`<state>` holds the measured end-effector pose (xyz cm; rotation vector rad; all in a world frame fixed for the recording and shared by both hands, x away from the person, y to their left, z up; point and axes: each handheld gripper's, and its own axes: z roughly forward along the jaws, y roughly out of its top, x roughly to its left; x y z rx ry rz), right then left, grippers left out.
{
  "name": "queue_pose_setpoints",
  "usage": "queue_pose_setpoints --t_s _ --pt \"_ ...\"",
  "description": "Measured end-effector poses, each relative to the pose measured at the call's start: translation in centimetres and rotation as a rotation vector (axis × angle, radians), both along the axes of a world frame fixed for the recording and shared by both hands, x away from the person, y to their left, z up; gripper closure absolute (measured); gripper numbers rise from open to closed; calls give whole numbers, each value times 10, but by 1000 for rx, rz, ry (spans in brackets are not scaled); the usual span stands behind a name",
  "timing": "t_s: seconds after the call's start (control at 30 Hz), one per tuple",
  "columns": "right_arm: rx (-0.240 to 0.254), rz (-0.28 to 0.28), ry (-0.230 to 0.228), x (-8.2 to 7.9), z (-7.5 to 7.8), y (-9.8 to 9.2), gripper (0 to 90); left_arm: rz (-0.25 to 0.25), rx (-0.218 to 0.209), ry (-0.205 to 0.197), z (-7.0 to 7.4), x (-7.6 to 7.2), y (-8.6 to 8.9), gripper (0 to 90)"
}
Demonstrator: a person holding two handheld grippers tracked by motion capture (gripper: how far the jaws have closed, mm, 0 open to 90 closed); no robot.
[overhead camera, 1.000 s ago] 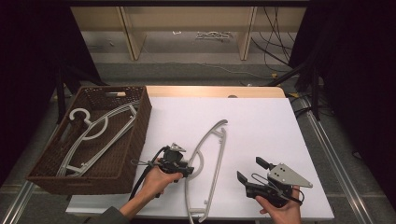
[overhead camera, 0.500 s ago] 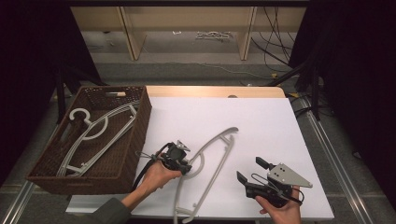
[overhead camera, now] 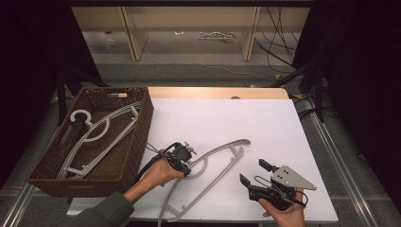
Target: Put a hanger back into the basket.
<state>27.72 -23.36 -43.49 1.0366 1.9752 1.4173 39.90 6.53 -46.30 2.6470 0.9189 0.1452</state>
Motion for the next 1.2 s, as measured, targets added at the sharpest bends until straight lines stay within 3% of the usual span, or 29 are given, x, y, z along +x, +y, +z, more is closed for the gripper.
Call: queue_pose_setpoints --t_s 0.1,0.33,0.37,0.4,0.43,0.5,0.53,0.7,0.87,1.03,1.2 --pt "2 -1 -6 1 0 0 189 10 2 37 1 4 -2 758" --pt "2 1 -9 1 -1 1 189 -9 4 26 1 6 0 790" --pt "3 1 -9 1 0 1 190 10 -19 23 0 6 0 811" --pt "2 0 -9 1 -1 1 189 -4 -30 17 -1 6 2 823" --pt "19 9 -5 1 -1 1 190 -13 -23 19 0 7 2 824" --pt "-7 1 1 1 0 0 189 -12 -24 11 0 7 1 824" --pt "5 0 -2 1 0 0 189 -21 -19 12 0 7 2 824" --pt "-6 3 11 0 0 0 190 -35 -19 -15 2 11 6 826" --pt "1 2 -7 1 -1 0 190 -51 -6 -51 9 12 7 826" --pt "13 6 -7 1 -1 1 190 -76 -6 -109 24 11 7 828" --pt "18 8 -5 1 -1 1 190 -99 -34 -160 40 11 10 827"
